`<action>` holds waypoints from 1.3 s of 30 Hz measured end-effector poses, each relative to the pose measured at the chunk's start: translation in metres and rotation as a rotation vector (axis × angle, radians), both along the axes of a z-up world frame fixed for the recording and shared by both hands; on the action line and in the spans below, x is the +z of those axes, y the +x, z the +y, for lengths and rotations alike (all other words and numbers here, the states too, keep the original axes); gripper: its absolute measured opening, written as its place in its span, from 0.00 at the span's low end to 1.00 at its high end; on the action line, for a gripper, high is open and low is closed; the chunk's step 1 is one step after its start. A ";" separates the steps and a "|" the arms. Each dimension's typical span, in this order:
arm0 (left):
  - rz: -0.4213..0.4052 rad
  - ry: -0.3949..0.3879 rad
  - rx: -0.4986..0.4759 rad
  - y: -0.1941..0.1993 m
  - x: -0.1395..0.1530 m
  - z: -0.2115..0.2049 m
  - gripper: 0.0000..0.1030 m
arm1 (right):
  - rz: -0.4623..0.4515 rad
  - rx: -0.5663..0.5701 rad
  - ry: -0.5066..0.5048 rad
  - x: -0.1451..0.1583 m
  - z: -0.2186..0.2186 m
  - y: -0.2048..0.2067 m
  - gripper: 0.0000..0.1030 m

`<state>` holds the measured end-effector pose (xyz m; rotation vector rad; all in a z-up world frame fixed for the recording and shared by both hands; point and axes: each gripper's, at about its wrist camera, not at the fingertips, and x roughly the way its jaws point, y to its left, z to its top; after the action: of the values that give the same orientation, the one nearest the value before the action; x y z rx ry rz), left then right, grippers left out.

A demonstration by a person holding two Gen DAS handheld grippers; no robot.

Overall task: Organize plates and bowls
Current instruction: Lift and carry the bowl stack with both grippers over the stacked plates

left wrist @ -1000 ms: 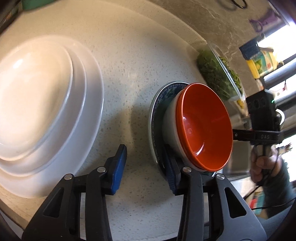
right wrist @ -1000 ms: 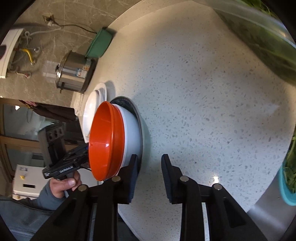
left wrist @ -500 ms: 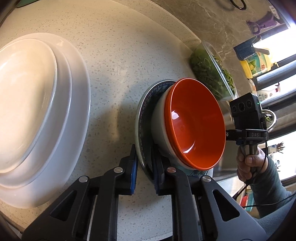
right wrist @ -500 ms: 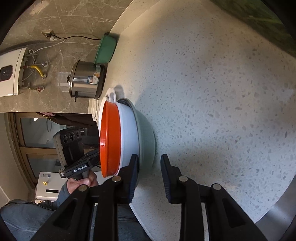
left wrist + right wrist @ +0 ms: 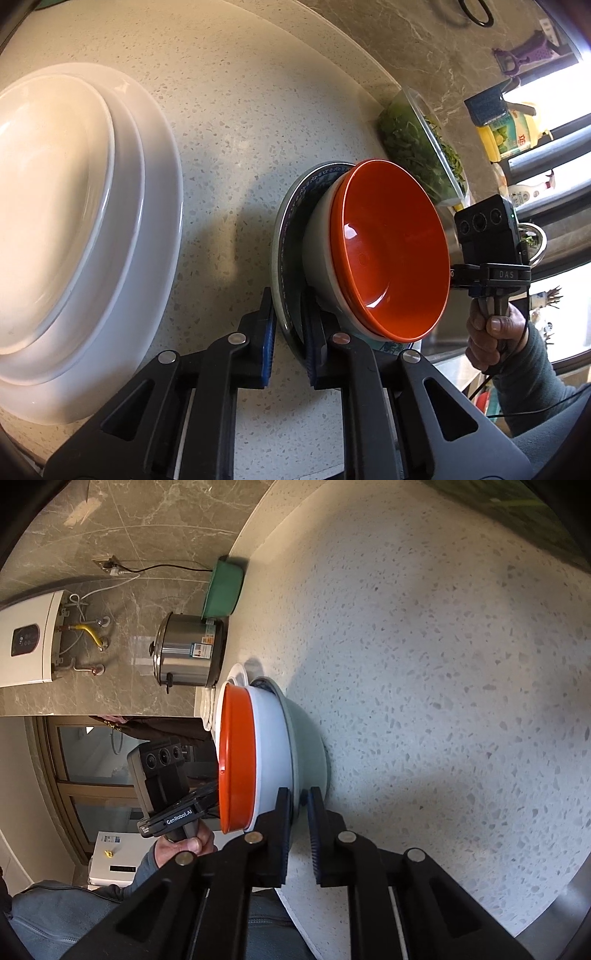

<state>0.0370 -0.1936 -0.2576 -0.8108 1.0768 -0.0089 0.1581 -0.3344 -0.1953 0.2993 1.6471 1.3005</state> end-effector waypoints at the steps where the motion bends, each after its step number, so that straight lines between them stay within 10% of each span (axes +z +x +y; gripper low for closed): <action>1: 0.001 0.002 -0.002 0.000 0.000 -0.001 0.11 | -0.001 -0.002 0.001 0.001 0.001 0.000 0.12; 22: 0.000 0.023 -0.004 0.002 0.005 -0.006 0.10 | -0.006 -0.008 0.007 0.006 0.000 -0.003 0.12; 39: -0.037 0.115 0.054 -0.030 0.068 0.030 0.09 | -0.061 0.065 0.067 0.058 0.048 -0.020 0.12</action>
<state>0.0074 -0.1632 -0.1891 -0.7327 1.0106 0.0830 0.1380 -0.2864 -0.1375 0.2458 1.5758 1.4024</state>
